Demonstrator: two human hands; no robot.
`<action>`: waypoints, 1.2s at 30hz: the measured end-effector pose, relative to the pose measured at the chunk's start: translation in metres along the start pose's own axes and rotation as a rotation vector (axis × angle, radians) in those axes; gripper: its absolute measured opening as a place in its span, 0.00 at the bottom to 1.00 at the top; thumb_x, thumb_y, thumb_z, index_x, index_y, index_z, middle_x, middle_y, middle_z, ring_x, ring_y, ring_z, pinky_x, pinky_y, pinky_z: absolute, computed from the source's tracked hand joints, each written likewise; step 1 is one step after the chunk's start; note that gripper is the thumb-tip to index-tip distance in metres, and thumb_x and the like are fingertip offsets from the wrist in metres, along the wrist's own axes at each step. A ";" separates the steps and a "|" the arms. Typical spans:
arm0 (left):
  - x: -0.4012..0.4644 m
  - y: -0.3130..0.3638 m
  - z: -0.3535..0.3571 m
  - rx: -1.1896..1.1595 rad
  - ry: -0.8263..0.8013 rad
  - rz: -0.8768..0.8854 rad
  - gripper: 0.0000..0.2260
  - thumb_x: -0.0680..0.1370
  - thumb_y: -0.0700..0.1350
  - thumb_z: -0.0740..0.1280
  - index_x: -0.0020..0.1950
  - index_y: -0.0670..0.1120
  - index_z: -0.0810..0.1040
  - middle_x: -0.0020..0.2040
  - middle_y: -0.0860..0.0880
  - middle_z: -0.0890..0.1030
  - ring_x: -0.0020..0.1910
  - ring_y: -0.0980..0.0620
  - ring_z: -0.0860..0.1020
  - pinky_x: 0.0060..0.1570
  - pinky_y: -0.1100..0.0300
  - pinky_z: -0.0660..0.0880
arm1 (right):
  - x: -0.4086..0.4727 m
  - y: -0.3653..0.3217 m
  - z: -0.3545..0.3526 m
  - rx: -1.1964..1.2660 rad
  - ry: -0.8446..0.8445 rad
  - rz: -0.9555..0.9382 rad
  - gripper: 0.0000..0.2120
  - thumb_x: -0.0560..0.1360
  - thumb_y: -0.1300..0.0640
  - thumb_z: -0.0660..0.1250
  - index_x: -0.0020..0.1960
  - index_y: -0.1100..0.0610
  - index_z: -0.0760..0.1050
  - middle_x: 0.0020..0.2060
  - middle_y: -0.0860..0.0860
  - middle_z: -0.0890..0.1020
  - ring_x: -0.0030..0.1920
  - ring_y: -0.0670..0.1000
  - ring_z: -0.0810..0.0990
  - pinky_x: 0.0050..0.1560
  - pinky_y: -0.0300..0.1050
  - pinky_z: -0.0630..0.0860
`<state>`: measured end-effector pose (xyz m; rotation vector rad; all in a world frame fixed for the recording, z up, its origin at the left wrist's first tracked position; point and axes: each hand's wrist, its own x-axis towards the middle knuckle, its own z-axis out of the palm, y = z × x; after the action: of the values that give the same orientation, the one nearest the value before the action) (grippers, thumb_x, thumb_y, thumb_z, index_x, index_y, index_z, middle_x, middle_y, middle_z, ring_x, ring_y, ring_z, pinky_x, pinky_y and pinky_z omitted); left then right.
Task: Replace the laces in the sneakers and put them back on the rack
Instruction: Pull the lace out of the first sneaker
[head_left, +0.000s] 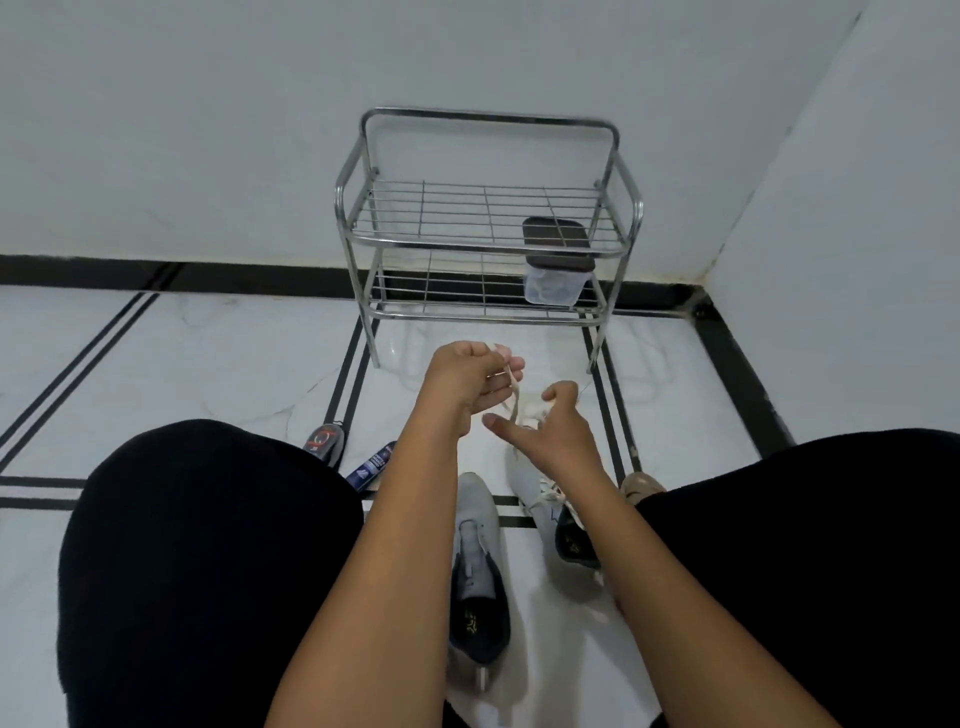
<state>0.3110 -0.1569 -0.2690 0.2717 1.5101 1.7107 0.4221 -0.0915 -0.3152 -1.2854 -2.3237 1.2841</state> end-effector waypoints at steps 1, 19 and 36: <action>-0.002 0.002 0.006 -0.021 -0.023 0.004 0.02 0.80 0.37 0.65 0.47 0.40 0.75 0.48 0.41 0.84 0.44 0.49 0.84 0.49 0.56 0.81 | -0.003 -0.002 -0.009 -0.043 -0.025 -0.010 0.33 0.69 0.37 0.72 0.63 0.52 0.63 0.46 0.49 0.74 0.48 0.52 0.76 0.46 0.45 0.72; 0.020 -0.015 0.076 -0.384 -0.350 -0.580 0.11 0.81 0.43 0.61 0.39 0.43 0.73 0.47 0.41 0.85 0.42 0.46 0.85 0.42 0.54 0.81 | 0.064 -0.095 -0.190 0.028 -0.273 -0.137 0.18 0.83 0.46 0.54 0.50 0.60 0.74 0.29 0.50 0.74 0.26 0.46 0.64 0.27 0.37 0.63; 0.073 -0.235 0.008 0.737 -0.010 -0.579 0.12 0.77 0.49 0.67 0.36 0.46 0.74 0.36 0.47 0.78 0.35 0.52 0.75 0.37 0.62 0.69 | 0.159 0.178 -0.126 -0.228 -0.062 0.290 0.14 0.80 0.46 0.60 0.52 0.57 0.65 0.47 0.57 0.79 0.43 0.55 0.80 0.45 0.49 0.73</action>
<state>0.3695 -0.1136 -0.5037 0.1863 1.9284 0.6675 0.4988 0.1492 -0.4106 -1.7321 -2.4528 1.1748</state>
